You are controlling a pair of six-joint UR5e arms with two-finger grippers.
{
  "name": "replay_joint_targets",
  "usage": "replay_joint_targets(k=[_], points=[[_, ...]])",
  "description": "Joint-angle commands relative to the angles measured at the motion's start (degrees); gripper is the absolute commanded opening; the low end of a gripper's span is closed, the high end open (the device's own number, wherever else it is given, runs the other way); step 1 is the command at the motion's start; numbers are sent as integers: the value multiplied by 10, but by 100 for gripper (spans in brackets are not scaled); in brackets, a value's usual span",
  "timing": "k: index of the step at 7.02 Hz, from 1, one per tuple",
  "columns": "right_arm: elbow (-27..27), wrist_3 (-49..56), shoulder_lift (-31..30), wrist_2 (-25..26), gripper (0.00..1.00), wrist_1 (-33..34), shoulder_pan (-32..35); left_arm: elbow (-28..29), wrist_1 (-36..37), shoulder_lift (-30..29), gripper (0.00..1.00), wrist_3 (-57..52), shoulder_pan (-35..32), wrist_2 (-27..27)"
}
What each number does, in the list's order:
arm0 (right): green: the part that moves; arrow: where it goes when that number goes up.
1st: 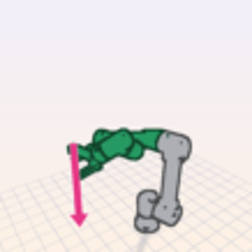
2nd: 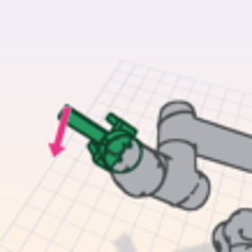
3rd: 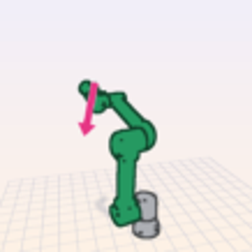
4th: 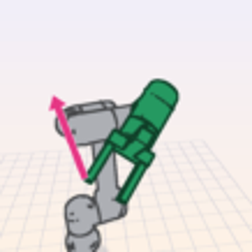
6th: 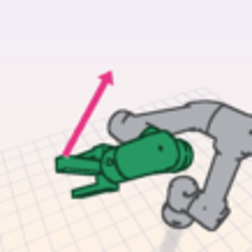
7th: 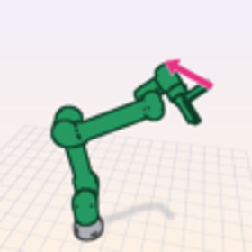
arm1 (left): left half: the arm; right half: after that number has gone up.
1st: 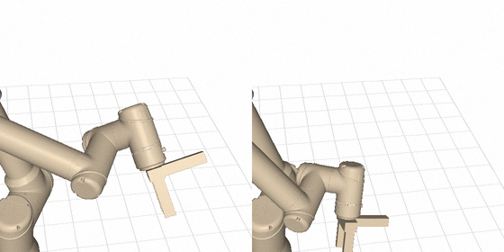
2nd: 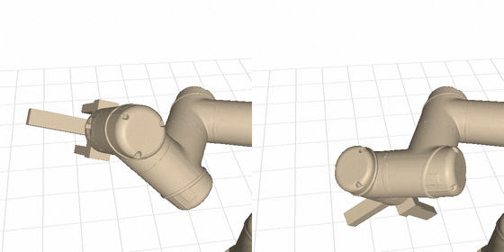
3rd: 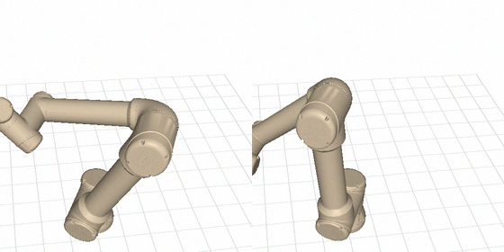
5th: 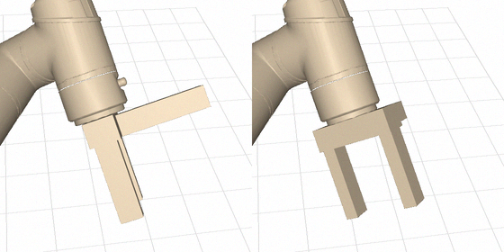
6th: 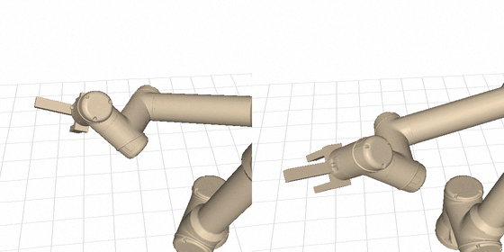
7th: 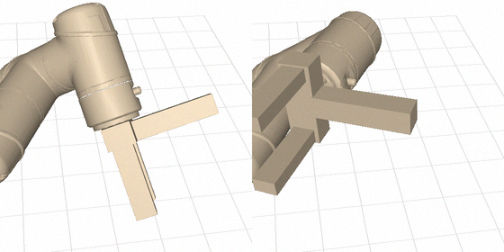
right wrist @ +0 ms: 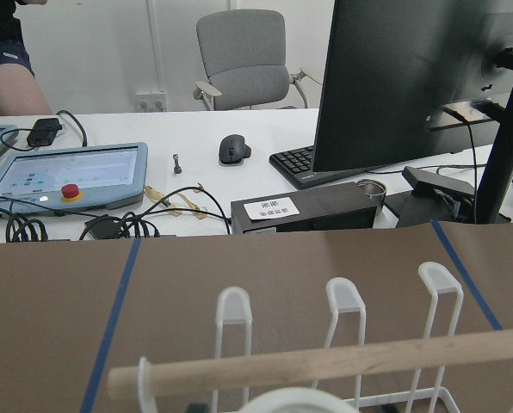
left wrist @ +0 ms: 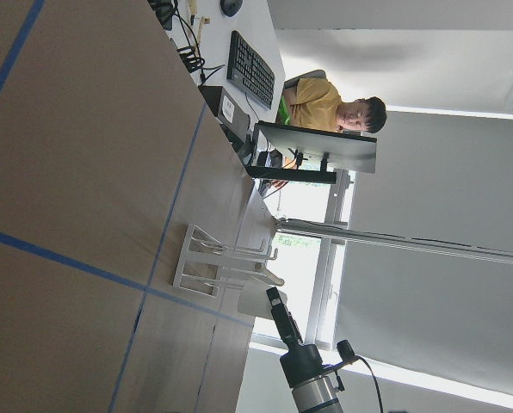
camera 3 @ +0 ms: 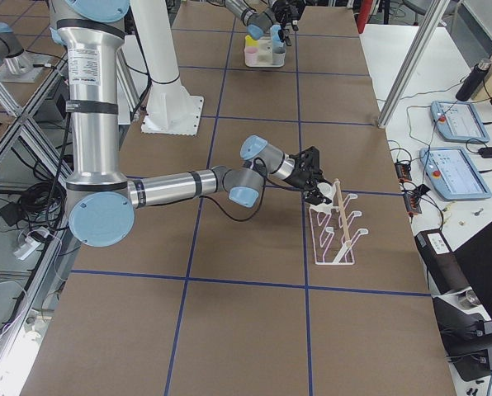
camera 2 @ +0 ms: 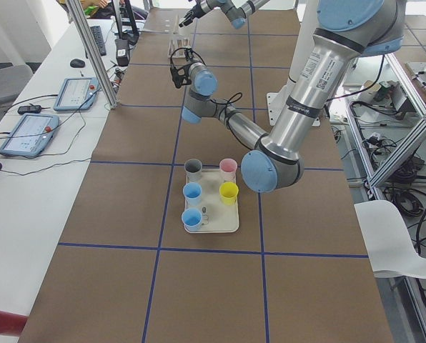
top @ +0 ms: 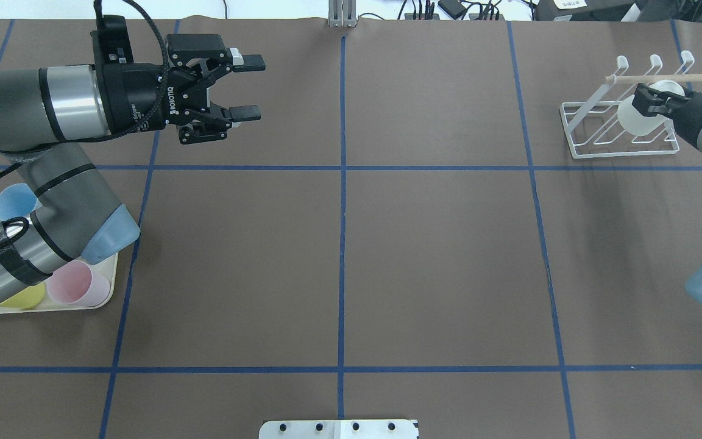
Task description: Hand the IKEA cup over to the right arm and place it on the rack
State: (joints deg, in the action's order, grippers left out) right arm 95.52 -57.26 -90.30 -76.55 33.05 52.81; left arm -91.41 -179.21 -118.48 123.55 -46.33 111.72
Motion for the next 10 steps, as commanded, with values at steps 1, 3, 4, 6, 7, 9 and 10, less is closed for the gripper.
replay_joint_targets(k=[1, 3, 4, 6, 7, 9, 10], points=[[-2, 0, 0, -1, 30, 0, -8, 0, 0, 0, 84, 0, 0, 0], [-27, 0, 19, 0, 74, -1, -11, 0, 0, 0, 84, -1, 0, 0], [-24, -4, 22, -1, 100, -2, -11, 0, 0, -1, 84, -2, -1, 1], [-9, -6, 22, -12, 100, -2, -10, -1, 0, -1, 84, -2, -3, 2], [25, -3, 15, -58, 100, -1, -6, -7, 0, 10, 84, -2, -23, 19], [69, -8, 6, -124, 100, 9, 14, -52, -1, 128, 84, -98, -99, 138], [94, -10, -7, -140, 100, 18, 14, -70, -1, 210, 84, -204, -109, 143]])
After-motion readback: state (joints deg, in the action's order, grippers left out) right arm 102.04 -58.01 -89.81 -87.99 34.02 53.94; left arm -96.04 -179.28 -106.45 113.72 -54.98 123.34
